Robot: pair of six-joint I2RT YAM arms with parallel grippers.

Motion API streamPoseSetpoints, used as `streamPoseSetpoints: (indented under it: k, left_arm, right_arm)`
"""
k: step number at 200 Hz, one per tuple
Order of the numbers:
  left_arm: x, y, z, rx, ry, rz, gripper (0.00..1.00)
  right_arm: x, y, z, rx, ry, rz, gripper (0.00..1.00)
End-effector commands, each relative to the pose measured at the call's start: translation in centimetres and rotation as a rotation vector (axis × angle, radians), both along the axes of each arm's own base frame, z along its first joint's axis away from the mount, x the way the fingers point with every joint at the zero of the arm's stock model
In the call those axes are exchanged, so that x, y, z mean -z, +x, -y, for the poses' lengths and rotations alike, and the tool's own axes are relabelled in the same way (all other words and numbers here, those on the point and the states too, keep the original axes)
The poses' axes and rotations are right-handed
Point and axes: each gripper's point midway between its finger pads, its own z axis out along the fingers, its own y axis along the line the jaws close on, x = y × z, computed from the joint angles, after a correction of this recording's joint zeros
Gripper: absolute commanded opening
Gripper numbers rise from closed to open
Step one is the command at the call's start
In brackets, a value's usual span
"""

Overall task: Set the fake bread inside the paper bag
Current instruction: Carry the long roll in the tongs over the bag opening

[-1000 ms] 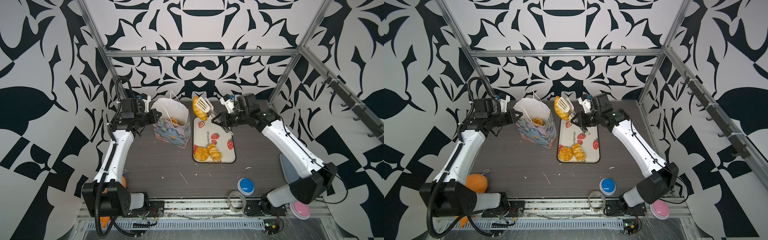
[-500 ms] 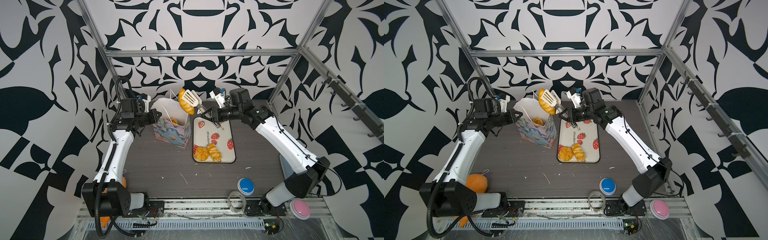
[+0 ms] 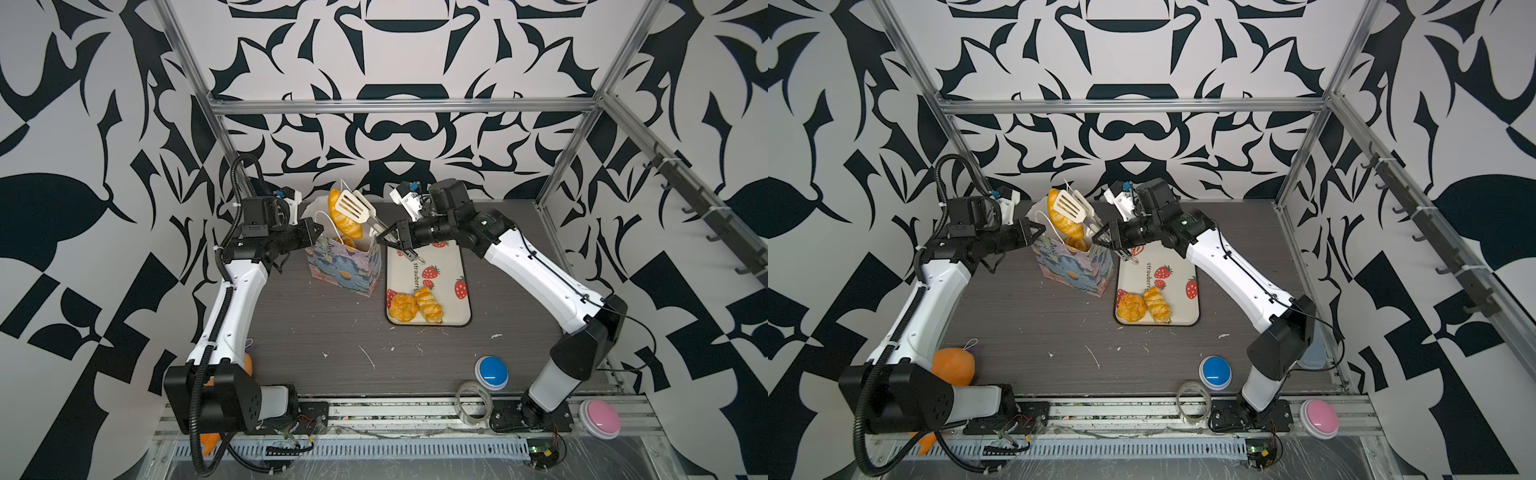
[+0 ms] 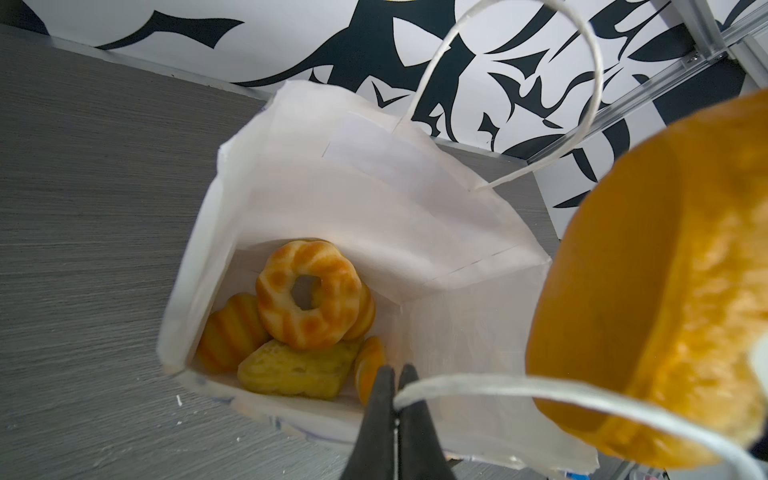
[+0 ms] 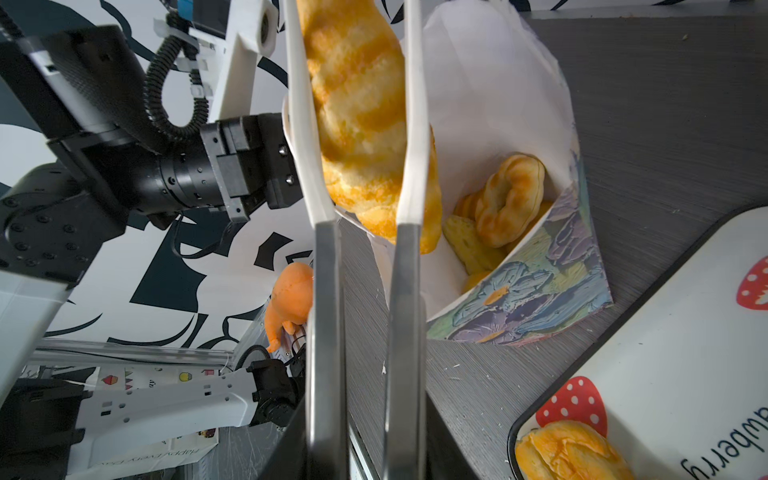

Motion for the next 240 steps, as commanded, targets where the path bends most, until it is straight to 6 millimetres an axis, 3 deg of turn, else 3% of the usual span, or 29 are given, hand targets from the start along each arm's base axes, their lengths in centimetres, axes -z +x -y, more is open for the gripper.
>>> streamPoseSetpoints:
  k: [1,83,240]
  left_arm:
    - [0.5,-0.4,0.4,0.016,-0.012,-0.015,0.02]
    - [0.3,-0.5,0.4,0.015,-0.010,-0.011,0.02]
    - [0.3,-0.5,0.4,0.015,-0.010,-0.009,0.02]
  right_arm:
    - [-4.9,0.2,-0.2,-0.007,0.100,0.123,0.34]
    - [-2.4,0.7,-0.4,0.003,0.060,0.081,0.34]
    - [-0.9,1.2,0.1,0.027,0.023,0.065,0.38]
